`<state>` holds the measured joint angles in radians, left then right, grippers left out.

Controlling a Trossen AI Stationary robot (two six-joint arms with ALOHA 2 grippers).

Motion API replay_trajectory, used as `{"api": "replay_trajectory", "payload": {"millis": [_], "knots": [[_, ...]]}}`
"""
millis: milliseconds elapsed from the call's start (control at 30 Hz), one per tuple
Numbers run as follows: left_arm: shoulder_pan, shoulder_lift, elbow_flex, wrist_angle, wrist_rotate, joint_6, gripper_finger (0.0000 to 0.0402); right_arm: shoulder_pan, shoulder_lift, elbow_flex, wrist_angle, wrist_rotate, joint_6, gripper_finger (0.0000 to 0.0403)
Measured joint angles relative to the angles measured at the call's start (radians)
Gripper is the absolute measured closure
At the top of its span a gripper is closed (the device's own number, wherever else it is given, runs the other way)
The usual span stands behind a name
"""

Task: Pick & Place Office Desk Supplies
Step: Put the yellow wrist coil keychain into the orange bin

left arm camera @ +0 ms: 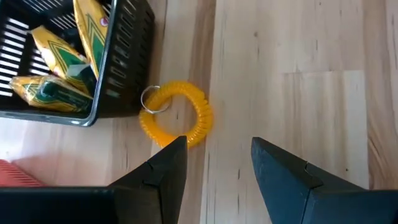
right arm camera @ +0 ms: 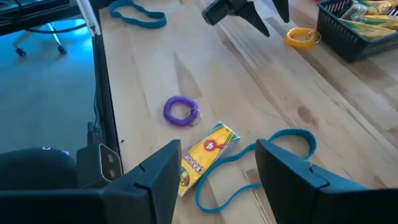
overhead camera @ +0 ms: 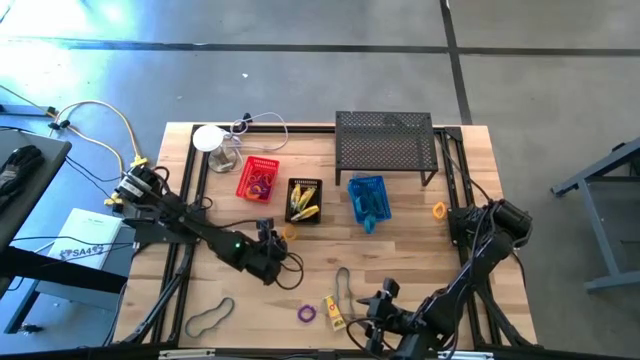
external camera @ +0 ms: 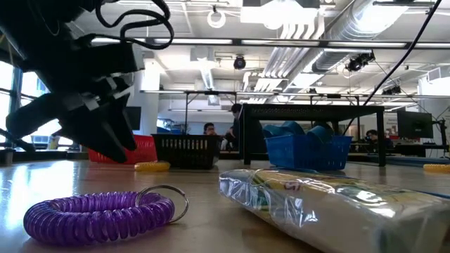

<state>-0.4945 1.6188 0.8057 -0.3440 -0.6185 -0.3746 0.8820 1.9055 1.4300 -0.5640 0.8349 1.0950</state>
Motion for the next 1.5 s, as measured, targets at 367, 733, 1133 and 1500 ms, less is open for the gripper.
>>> {"api": "replay_trajectory", "payload": {"millis": [367, 733, 1133, 1500], "knots": [[0.085, 0.0, -0.129, 0.362, 0.06, 0.014, 0.0232, 0.008, 0.0, 0.0, 0.008, 0.0, 0.002, 0.0208], [0.109, 0.0, -0.185, 0.419, 0.066, -0.008, 0.0232, 0.008, 0.0, 0.0, 0.008, 0.002, 0.0, 0.0208], [0.195, -0.002, -0.186, 0.422, 0.21, -0.147, 0.0239, 0.008, 0.0, 0.0, 0.008, 0.003, 0.0, 0.0208], [0.185, -0.001, -0.187, 0.414, 0.222, -0.176, 0.0387, 0.008, 0.0, 0.0, 0.008, 0.003, 0.0, 0.0208]]}}
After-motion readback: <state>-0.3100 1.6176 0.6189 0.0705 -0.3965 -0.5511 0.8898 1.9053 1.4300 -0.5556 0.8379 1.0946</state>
